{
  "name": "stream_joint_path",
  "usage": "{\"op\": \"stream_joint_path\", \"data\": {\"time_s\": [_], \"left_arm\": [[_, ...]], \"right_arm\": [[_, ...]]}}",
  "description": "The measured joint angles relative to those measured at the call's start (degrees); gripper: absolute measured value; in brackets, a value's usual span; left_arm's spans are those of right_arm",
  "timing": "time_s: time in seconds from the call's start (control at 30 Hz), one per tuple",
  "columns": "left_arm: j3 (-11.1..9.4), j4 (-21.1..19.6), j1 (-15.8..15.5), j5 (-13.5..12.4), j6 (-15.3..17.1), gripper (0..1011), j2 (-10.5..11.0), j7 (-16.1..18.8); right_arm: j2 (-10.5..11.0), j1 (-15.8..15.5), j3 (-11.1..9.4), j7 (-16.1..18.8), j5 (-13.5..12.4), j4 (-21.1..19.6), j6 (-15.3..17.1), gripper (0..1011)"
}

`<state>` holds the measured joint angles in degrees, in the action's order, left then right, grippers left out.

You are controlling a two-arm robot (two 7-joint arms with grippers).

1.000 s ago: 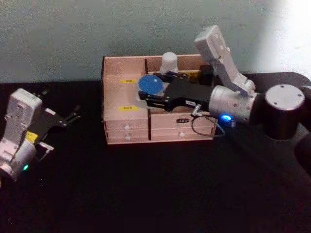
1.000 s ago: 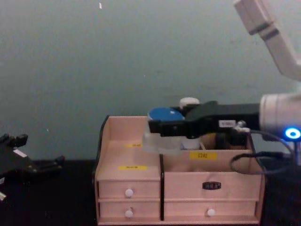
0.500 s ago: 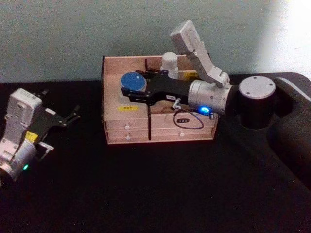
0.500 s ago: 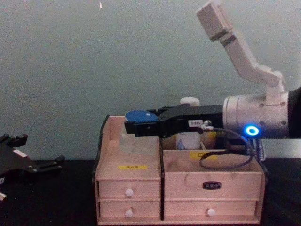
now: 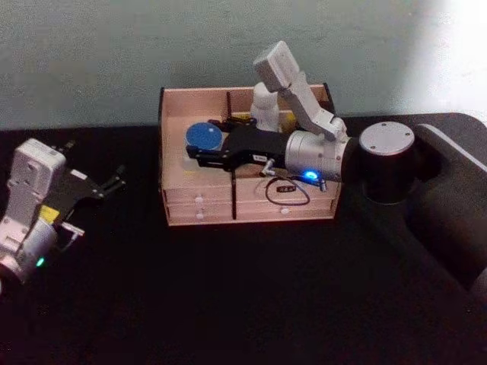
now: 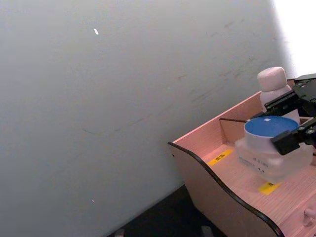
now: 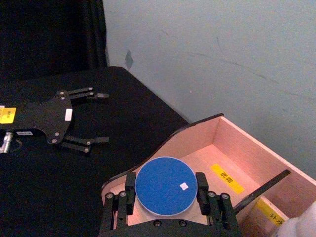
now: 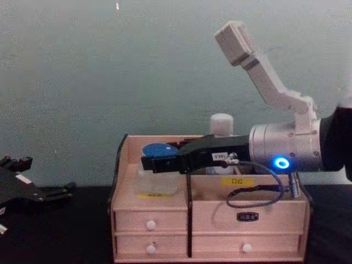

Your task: Pick up the facial cleanser and watermelon frost from the table and place them into the tiered storage box.

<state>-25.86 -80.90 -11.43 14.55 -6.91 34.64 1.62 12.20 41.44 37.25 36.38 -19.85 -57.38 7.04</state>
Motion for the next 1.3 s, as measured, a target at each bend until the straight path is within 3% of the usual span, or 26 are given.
{"op": "stream_joint_path", "data": {"time_s": [0.67, 1.03, 1.3], "left_arm": [[0.0, 0.0, 0.0, 0.0, 0.0, 1001, 0.0, 0.0], [0.0, 0.0, 0.0, 0.0, 0.0, 1001, 0.0, 0.0], [0.0, 0.0, 0.0, 0.0, 0.0, 1001, 0.0, 0.0]], "right_arm": [[-0.12, -0.07, 0.16, -0.17, 0.97, 0.25, 0.36, 729], [-0.12, -0.11, 0.1, -0.18, 0.86, 0.19, 0.36, 1002], [-0.12, -0.11, 0.07, -0.17, 0.81, 0.18, 0.36, 1000]]}}
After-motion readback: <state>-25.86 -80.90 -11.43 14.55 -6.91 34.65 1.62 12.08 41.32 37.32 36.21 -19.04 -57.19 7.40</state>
